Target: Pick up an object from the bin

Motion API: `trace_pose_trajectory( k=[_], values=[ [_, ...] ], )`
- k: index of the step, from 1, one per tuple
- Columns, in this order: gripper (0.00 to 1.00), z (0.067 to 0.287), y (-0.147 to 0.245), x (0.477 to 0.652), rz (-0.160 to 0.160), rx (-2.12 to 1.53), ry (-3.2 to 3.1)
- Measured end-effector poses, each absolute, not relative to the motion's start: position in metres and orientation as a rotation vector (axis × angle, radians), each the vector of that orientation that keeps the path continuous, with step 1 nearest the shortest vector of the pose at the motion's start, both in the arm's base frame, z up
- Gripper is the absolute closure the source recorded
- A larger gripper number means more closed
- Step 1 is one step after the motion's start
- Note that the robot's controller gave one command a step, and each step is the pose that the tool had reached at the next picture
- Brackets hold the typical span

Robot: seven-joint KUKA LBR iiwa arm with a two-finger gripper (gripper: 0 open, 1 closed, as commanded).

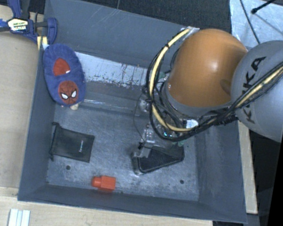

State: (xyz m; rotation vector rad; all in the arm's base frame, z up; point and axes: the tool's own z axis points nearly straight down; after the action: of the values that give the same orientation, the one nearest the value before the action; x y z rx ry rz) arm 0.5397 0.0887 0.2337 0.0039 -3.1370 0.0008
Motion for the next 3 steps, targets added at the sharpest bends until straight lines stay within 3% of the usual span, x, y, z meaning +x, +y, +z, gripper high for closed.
trace_pose_trajectory(
  k=[1, 2, 3],
  values=[
    [0.0, 0.067, 0.178, 0.543, -0.001, 0.484, -3.101],
    [0.0, 0.102, 0.238, 0.544, -0.006, 0.371, -3.127],
    [0.0, 0.1, 0.217, 0.541, 0.0, 0.155, -3.139]
  ],
)
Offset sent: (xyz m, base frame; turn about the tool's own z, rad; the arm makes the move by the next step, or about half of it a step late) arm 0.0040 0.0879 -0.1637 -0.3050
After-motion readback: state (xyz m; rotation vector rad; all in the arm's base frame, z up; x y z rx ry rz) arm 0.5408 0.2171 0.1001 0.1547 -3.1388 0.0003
